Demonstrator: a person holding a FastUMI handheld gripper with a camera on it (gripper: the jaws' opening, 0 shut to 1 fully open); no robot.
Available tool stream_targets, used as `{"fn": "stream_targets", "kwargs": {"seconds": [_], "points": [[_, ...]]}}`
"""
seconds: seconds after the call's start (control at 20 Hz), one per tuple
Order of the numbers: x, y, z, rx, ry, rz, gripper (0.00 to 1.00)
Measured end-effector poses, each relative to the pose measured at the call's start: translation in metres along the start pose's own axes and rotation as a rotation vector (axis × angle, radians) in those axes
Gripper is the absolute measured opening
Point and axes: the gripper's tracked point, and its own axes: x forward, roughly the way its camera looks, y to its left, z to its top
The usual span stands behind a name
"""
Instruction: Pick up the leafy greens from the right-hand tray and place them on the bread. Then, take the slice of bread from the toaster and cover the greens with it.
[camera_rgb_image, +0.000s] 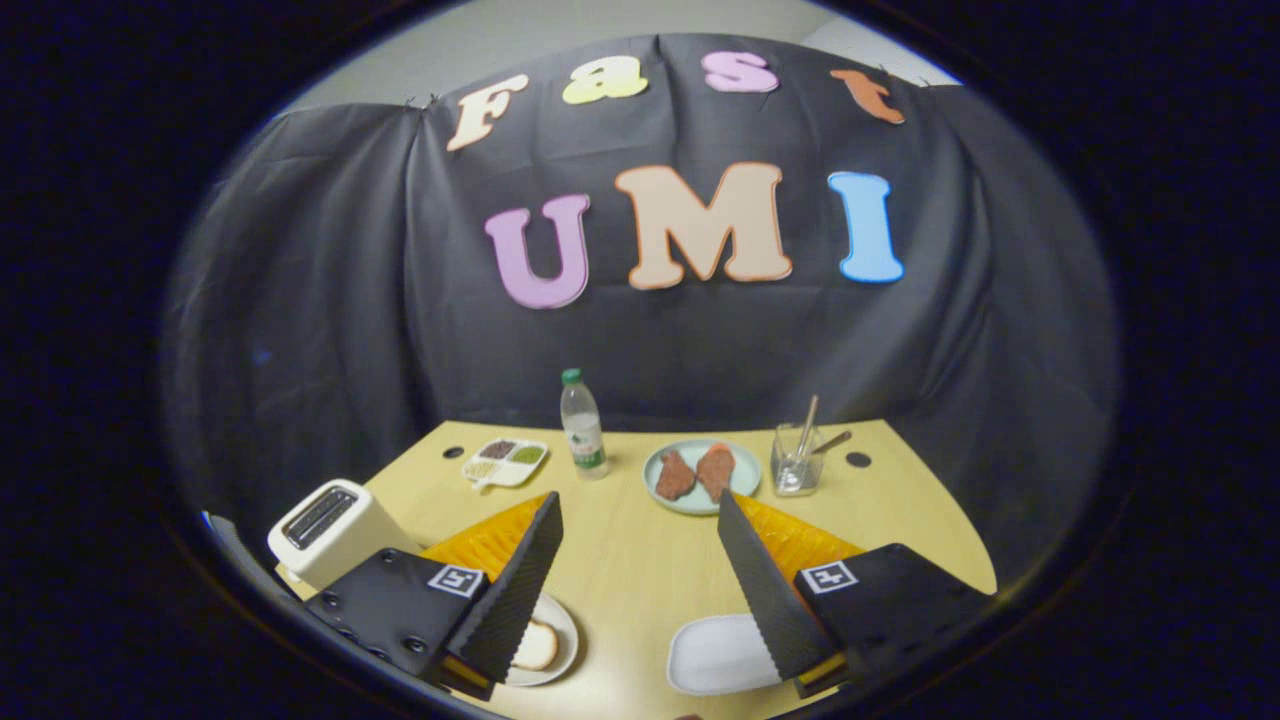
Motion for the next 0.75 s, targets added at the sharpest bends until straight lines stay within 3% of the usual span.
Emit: {"fn": "stream_targets", "kwargs": {"seconds": [0.35, 0.75], "points": [[-0.05, -0.04, 0.081, -0.026, -0.232, -0.052, 0.98], [-0.08, -0.048, 0.089, -0.003, -0.266, -0.069, 0.98]]}}
